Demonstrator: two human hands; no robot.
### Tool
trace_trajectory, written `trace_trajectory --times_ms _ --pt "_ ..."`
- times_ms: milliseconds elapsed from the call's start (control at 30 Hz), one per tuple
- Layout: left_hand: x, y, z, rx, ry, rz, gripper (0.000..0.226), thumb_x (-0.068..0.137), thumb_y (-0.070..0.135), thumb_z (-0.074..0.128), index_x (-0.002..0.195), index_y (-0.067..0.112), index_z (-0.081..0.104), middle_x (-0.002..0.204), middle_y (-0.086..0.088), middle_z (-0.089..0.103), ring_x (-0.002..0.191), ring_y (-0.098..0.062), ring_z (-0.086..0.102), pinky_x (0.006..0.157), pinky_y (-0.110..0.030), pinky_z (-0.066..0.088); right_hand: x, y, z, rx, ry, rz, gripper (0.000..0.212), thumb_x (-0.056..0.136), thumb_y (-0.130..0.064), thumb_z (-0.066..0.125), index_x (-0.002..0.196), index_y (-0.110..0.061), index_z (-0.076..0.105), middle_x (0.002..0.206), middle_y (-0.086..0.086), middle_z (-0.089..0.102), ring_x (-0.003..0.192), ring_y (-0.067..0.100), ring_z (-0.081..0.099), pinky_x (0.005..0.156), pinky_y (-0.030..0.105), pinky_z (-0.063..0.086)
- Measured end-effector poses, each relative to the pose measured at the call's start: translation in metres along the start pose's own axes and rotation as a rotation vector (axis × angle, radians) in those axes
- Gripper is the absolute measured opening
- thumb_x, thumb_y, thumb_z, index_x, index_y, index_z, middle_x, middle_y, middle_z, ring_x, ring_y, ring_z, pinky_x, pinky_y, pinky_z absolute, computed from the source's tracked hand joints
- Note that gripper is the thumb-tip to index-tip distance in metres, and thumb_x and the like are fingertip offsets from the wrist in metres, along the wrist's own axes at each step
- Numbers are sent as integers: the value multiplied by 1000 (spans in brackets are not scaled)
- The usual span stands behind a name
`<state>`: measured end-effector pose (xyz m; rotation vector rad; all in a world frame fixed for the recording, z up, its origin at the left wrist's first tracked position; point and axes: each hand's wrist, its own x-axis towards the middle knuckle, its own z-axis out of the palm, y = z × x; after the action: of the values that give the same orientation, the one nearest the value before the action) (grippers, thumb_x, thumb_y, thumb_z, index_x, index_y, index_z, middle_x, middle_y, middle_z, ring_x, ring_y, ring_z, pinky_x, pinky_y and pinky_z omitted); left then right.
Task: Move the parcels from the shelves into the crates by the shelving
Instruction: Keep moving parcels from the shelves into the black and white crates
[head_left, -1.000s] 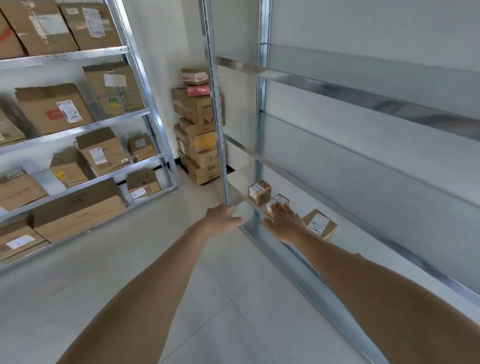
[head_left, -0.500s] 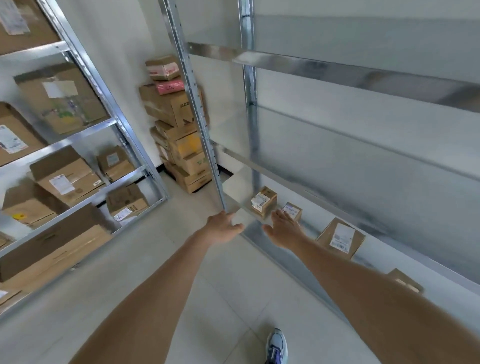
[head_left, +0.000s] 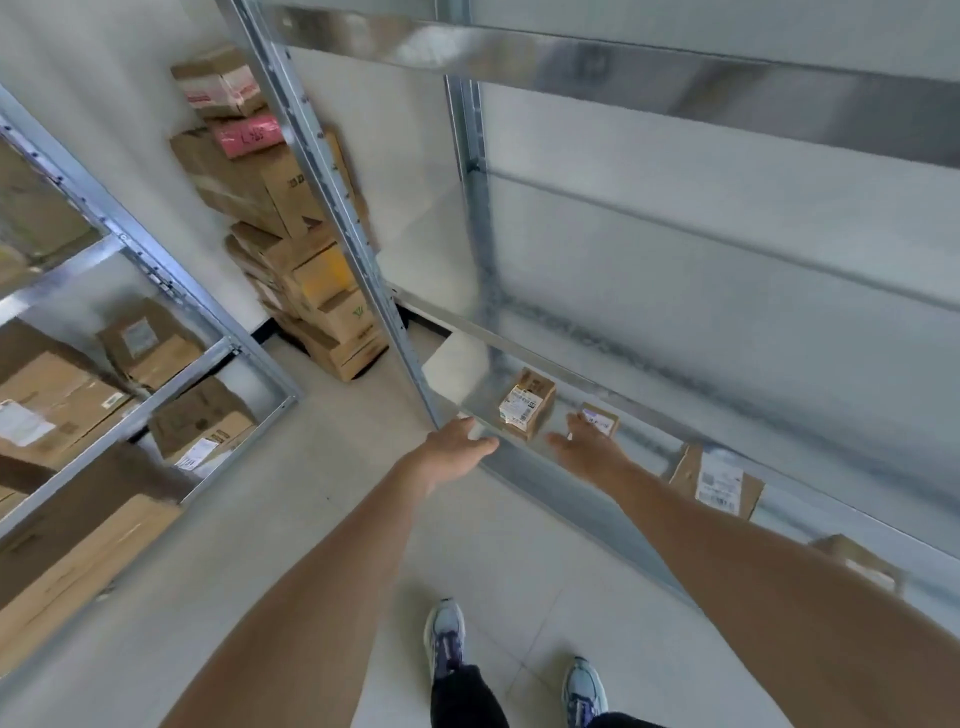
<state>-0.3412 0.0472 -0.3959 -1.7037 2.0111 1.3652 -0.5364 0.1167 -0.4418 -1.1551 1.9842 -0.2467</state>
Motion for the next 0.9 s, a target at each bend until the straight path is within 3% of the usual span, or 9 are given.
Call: trace_trajectory --times_ms 167,333,467,633,800,900 --pt "76 -13 -25 -43 -91 24 73 103 45 52 164 21 20 171 0 18 156 -21 20 123 -39 21 43 -19 8 280 16 155 64 107 -38 41 162 -12 18 169 10 18 153 31 23 124 44 23" --pt "155 -23 -52 -62 -220 29 74 103 45 54 164 23 19 170 -2 19 154 -26 24 124 -44 23 91 -36 20 608 95 373 68 105 -38 52 161 -14 21 166 10 26 152 29 27 123 41 26" --pt "213 -26 -58 -104 -266 34 80 99 47 59 164 24 18 171 -1 17 154 -26 24 124 -52 24 125 -40 32 772 115 440 58 111 -34 39 162 -17 19 169 8 17 154 30 22 122 39 19" --pt "274 -30 -38 -87 -345 30 83 98 53 58 164 29 14 172 4 13 156 -26 20 124 -54 23 169 -31 54 769 162 505 63 109 -46 36 163 -22 17 171 8 7 156 33 11 125 55 13" --pt "324 -24 -9 -162 -376 -10 81 103 48 55 165 29 6 170 1 17 155 -31 21 125 -47 20 207 -10 74 799 158 473 61 109 -47 32 163 -21 17 171 6 5 157 33 7 124 58 14" --pt "347 -23 11 -167 -364 13 65 108 38 48 162 19 17 165 -6 33 150 -29 31 120 -38 24 228 2 79 862 190 464 56 112 -39 29 161 -13 22 168 15 17 153 37 20 123 51 21"
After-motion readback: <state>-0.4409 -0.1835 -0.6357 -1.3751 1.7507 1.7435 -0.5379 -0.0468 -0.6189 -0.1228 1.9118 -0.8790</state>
